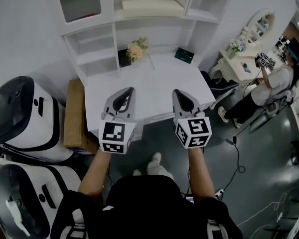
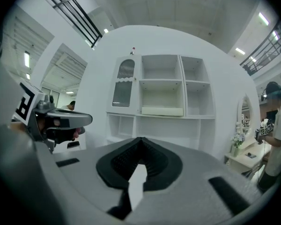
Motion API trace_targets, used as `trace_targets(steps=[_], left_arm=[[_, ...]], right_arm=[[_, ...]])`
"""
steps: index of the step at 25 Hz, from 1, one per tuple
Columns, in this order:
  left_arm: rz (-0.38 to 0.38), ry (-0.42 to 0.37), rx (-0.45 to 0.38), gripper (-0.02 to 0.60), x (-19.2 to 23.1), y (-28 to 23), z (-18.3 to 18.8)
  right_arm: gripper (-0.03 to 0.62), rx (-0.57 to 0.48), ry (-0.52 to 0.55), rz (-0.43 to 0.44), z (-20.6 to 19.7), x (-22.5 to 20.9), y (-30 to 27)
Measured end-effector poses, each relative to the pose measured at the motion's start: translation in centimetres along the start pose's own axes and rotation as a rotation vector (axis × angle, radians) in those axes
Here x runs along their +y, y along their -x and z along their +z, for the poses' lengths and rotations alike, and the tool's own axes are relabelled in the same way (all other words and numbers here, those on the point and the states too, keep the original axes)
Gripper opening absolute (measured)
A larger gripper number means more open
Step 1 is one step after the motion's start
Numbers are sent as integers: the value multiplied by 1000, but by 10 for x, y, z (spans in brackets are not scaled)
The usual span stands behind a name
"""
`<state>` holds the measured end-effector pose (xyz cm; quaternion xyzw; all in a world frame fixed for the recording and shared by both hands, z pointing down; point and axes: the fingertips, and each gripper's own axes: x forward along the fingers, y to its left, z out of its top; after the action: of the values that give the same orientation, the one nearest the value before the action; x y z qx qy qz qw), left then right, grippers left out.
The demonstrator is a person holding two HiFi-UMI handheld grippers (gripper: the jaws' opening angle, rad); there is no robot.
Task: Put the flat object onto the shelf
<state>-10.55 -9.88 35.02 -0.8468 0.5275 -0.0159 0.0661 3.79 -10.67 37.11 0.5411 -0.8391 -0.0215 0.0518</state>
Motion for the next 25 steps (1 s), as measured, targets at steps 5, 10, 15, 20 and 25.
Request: trace_targets(steps=[5, 10, 15, 20, 25], left_arm=[[-4, 2, -10, 6, -2, 11, 3], [-16, -12, -17, 6, -7, 11, 7], [-14, -8, -15, 6, -16, 5, 9], [0, -3, 3, 6, -25, 0, 11], [4, 2, 2, 6, -37, 2, 15]], right_arm=[[-1, -7, 8, -13, 1, 6, 12], [-2, -17, 9, -21, 3, 4, 15], [-2, -20, 10, -18, 5, -4, 19], [-2, -17, 12, -13, 9, -16, 24], [-1, -16, 15, -5, 11, -22, 34]])
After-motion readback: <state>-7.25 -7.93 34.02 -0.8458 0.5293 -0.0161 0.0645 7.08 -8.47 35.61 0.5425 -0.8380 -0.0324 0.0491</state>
